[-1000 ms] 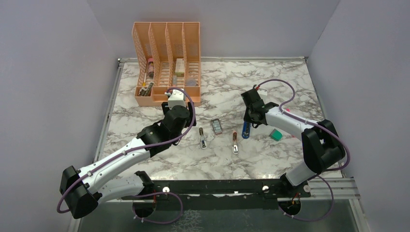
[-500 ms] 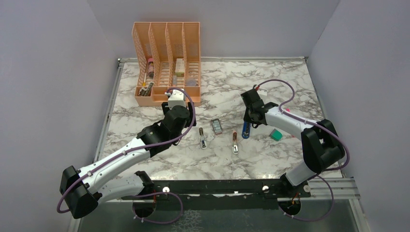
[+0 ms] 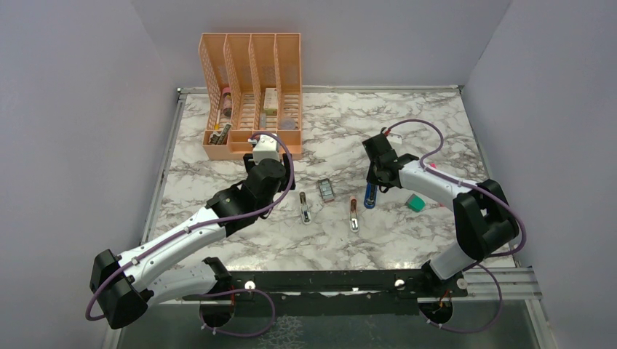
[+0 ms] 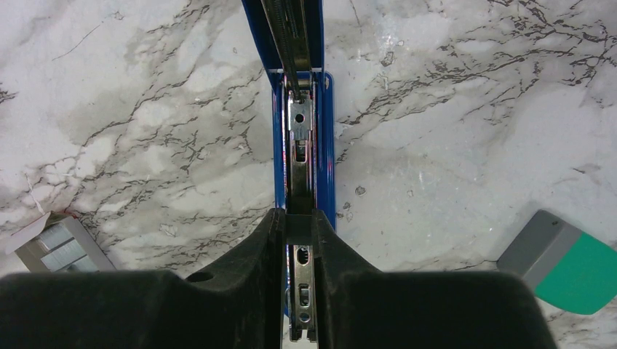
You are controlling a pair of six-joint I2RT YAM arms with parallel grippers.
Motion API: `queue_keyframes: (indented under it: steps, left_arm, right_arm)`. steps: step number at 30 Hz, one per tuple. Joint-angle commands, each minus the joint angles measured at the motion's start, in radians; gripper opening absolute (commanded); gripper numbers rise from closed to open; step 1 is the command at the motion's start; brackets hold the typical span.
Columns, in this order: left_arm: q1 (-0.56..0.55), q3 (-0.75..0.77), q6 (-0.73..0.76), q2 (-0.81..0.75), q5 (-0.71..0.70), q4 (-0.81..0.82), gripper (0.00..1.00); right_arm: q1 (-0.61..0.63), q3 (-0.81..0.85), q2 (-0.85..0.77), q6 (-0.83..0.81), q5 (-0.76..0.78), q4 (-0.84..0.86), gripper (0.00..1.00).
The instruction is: Load the staples into the stapler
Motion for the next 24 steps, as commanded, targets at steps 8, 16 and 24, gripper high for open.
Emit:
queue_keyframes:
  steps: [8, 16, 24]
  left_arm:
    - [0.007, -0.005, -0.004, -0.009, 0.018, 0.014, 0.71]
    - [0.007, -0.006, -0.005, -0.013, 0.018, 0.013, 0.71]
    - [0.007, -0.007, -0.004, -0.012, 0.018, 0.013, 0.71]
  right_arm:
    - [-0.004, 0.012, -0.007, 0.0, 0.037, -0.024, 0.19]
    - [-0.004, 0.0, 0.008, -0.007, 0.001, 0.014, 0.19]
    - [-0.004, -0.004, 0.015, -0.009, -0.004, 0.021, 0.19]
